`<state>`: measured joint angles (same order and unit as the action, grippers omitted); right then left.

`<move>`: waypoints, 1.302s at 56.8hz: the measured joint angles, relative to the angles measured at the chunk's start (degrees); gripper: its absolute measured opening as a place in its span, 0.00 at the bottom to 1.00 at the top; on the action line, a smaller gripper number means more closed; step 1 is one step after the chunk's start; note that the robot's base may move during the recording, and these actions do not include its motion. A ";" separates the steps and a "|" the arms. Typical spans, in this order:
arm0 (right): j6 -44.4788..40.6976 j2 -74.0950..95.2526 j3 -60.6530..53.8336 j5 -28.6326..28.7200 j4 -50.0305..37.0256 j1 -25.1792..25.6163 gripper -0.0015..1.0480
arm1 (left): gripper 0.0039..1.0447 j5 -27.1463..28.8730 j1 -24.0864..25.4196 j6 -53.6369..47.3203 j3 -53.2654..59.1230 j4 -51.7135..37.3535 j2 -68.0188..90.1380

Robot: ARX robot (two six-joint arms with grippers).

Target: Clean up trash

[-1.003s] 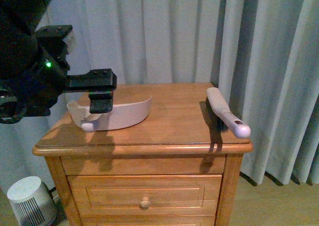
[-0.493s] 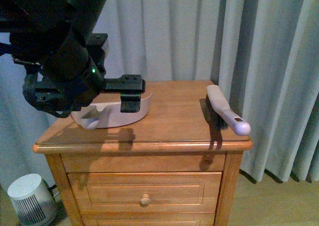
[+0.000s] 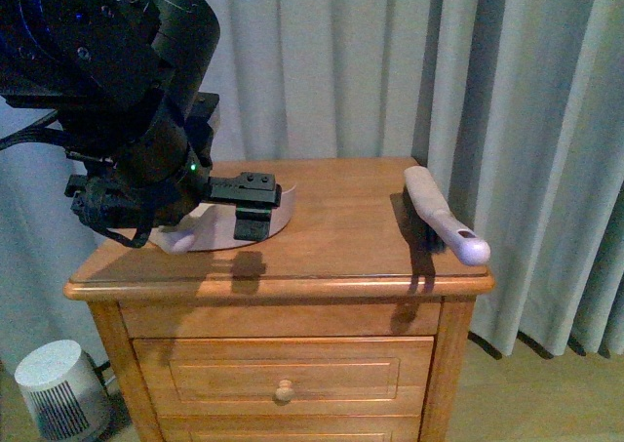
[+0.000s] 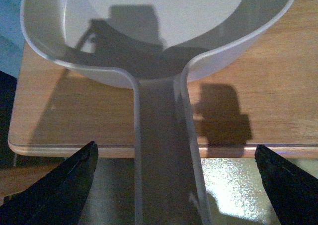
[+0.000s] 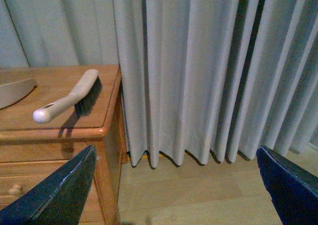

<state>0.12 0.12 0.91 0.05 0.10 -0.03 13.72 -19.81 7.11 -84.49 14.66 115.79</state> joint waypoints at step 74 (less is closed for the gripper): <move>-0.02 0.00 0.00 -0.02 0.00 0.00 0.93 | 0.27 -9.75 6.51 -11.37 41.79 -51.69 -44.33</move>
<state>0.10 0.12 0.91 0.03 0.10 -0.03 3.97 -13.30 -4.25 -42.70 -37.04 71.46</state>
